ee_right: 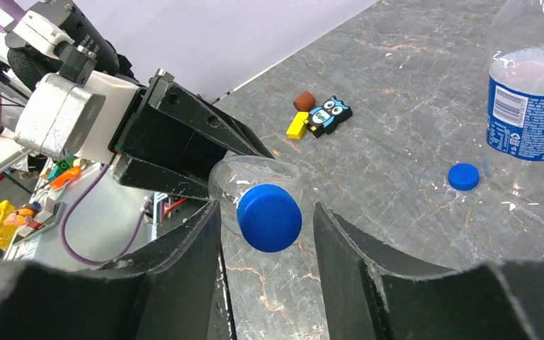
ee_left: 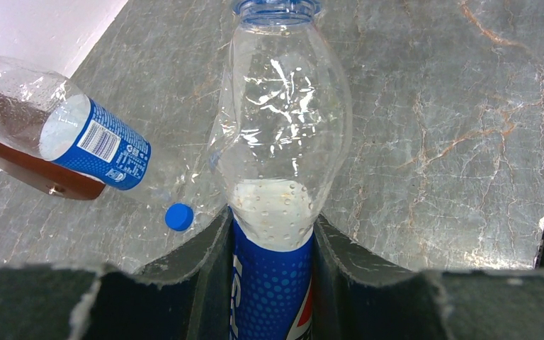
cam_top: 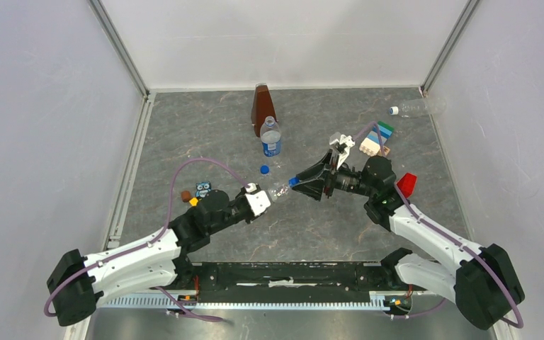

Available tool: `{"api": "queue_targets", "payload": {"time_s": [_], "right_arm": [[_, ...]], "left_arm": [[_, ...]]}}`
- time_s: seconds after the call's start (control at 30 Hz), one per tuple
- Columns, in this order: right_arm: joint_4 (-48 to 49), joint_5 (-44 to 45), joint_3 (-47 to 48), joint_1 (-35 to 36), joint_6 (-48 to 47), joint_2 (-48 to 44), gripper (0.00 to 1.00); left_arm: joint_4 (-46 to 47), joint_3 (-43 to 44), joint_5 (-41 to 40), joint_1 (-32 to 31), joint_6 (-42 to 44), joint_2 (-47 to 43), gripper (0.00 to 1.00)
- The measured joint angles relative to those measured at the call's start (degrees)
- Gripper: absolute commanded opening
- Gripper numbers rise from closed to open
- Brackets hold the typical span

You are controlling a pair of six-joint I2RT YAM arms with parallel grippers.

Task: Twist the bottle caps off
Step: Unscrew the bottle cap from the plastic bottle.

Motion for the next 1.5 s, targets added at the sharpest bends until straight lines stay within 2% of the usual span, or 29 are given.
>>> {"api": "queue_targets", "payload": {"time_s": [0.1, 0.17, 0.27, 0.3, 0.37, 0.43, 0.53, 0.77, 0.9, 0.97, 1.0, 1.07, 1.17, 1.5], "right_arm": [[0.8, -0.4, 0.0, 0.0, 0.7, 0.8, 0.46], [1.3, -0.5, 0.0, 0.0, 1.1, 0.8, 0.37], [2.3, -0.9, 0.0, -0.1, 1.4, 0.8, 0.32], [2.4, -1.2, 0.0, -0.1, 1.4, 0.7, 0.34], [2.8, -1.7, 0.0, -0.2, 1.4, 0.7, 0.46], [3.1, -2.0, 0.0, -0.2, 1.2, 0.5, 0.51], [3.1, -3.0, 0.0, -0.2, 0.5, 0.1, 0.51], [3.0, -3.1, 0.0, -0.3, -0.6, 0.0, 0.37], [3.0, -3.1, 0.0, -0.4, -0.8, 0.1, 0.35], [3.1, -3.2, 0.0, -0.4, -0.8, 0.3, 0.39], [3.2, -3.2, 0.0, -0.5, -0.8, 0.4, 0.46], [3.3, -3.3, 0.0, -0.5, -0.7, 0.6, 0.47], [3.5, -3.9, 0.0, -0.5, -0.7, 0.8, 0.43], [4.3, -4.2, 0.0, -0.6, -1.1, 0.9, 0.07]], "left_arm": [[0.1, -0.4, -0.3, -0.1, 0.0, -0.5, 0.02], [0.1, -0.8, -0.7, -0.2, 0.0, -1.1, 0.02], [0.2, -0.9, -0.7, -0.2, 0.0, -1.7, 0.02], [0.2, -0.9, -0.7, -0.2, 0.0, -1.8, 0.02], [0.3, -0.9, -0.6, -0.3, 0.0, -1.9, 0.02], [0.6, -0.9, -0.6, -0.3, 0.0, -1.9, 0.02], [0.9, -0.9, -0.6, -0.2, 0.0, -1.9, 0.02], [1.4, -0.9, -0.2, -0.2, 0.0, -1.6, 0.02], [1.4, -0.9, 0.2, -0.2, 0.0, -1.6, 0.02], [1.4, -0.9, 0.2, -0.2, 0.0, -1.5, 0.02], [1.4, -0.9, 0.2, -0.2, 0.0, -1.5, 0.02], [1.5, -0.9, 0.2, -0.2, 0.0, -1.2, 0.02], [1.5, -0.9, 0.4, -0.2, 0.0, -0.9, 0.02], [1.7, -1.0, 0.4, -0.3, 0.0, -1.4, 0.02]]}}
